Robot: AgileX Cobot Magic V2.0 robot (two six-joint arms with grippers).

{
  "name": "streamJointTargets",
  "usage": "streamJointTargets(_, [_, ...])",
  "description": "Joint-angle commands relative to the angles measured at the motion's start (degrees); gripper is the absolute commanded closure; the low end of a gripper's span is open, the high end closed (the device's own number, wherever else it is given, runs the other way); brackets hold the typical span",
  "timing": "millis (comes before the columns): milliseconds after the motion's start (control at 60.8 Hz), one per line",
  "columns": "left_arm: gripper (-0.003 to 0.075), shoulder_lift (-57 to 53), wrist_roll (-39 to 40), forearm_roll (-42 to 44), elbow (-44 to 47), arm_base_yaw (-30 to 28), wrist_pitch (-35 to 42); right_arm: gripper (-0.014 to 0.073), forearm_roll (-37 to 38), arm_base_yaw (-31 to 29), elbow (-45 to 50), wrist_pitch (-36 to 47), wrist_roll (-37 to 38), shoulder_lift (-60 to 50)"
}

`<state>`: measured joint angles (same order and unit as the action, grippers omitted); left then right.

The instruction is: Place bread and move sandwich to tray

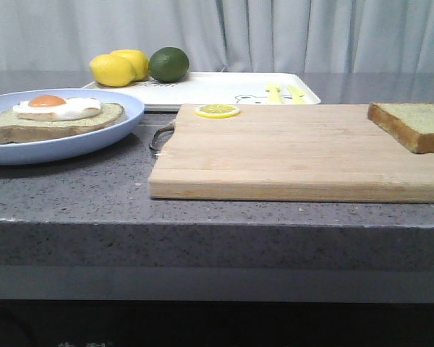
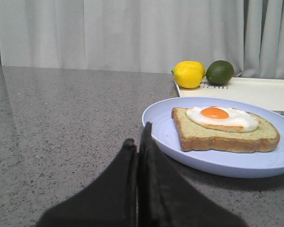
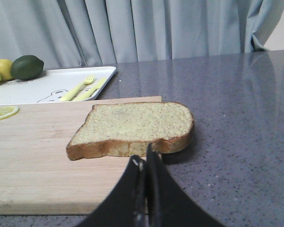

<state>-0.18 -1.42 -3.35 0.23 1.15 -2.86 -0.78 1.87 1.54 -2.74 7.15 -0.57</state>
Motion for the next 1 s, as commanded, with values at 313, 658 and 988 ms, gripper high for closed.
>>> streamJointTargets(313, [0.0741,-1.33,0.56,-0.19,0.06,0.1,4.74,0.0659,0.78,0.07,-0.13,4.82,0.01,-1.01])
streamJointTargets(658, [0.0741,-1.33,0.56,-0.19,0.06,0.1,4.83,0.0659,0.78,0.07,-0.13,5.36,0.01,-1.01])
streamJointTargets(988, [0.0741,-0.55,0.56,-0.19,-10.22,0.1,4.71,0.0659,0.78,0.07,-10.1,0.67,0.01,-1.01])
